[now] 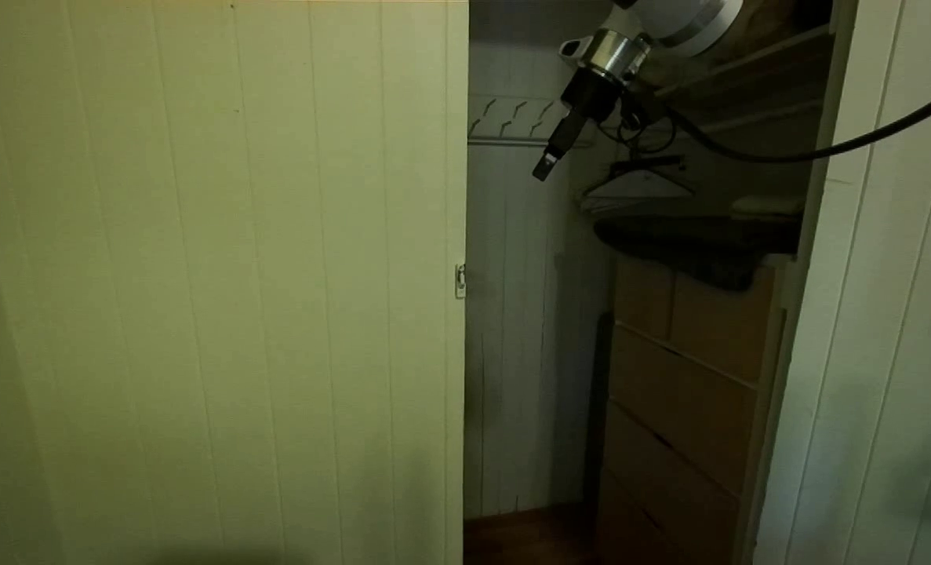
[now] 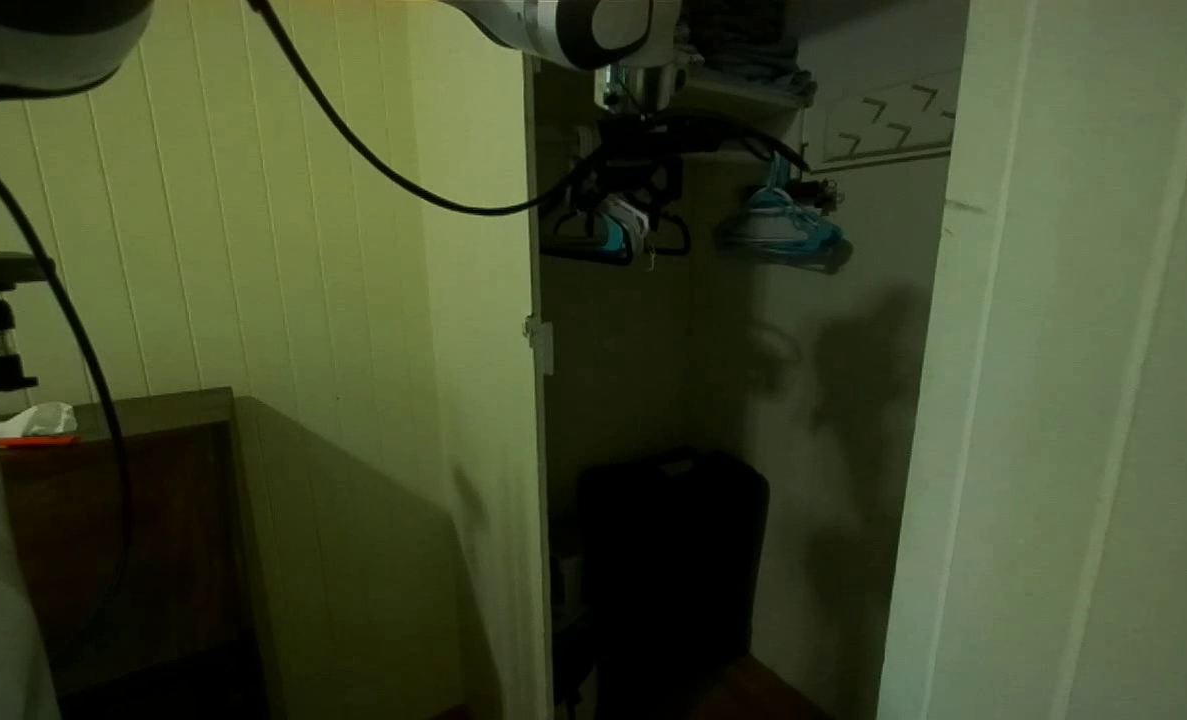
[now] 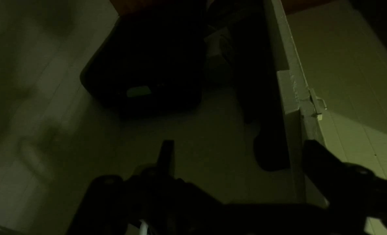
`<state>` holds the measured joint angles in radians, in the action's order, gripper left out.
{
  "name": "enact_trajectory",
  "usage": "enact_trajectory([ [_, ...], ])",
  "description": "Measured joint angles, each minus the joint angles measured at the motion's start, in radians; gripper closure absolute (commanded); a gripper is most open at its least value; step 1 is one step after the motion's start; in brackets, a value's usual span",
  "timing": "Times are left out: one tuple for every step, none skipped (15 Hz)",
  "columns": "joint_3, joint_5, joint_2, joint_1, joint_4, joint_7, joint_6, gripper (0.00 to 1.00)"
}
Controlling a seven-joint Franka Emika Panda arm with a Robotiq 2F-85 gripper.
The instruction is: Move one blue hanger to the right side of the rail.
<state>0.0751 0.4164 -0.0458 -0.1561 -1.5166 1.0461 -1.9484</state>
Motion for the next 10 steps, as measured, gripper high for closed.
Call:
enact_trajectory([
  [0.000,0.000,0.000,0.000,0.000,0.000,0.000,0.00],
  [-0.007,0.000,0.000,0.007,0.000,0.000,0.000,0.00],
  [-0.021,0.000,0.000,0.018,0.000,0.003,-0.002,0.00],
  [-0.034,0.000,-0.002,0.028,0.000,0.015,-0.006,0.00],
  [-0.046,0.000,-0.005,0.035,0.002,0.031,-0.015,0.00],
  [-0.057,0.003,-0.010,0.040,0.005,0.050,-0.027,0.00],
  [-0.068,0.007,-0.017,0.044,0.011,0.070,-0.037,0.00],
  [-0.078,0.009,-0.025,0.047,0.019,0.087,-0.045,0.00],
  [-0.088,0.010,-0.034,0.050,0.029,0.104,-0.048,0.00],
  [-0.096,0.011,-0.044,0.051,0.040,0.116,-0.049,0.00],
])
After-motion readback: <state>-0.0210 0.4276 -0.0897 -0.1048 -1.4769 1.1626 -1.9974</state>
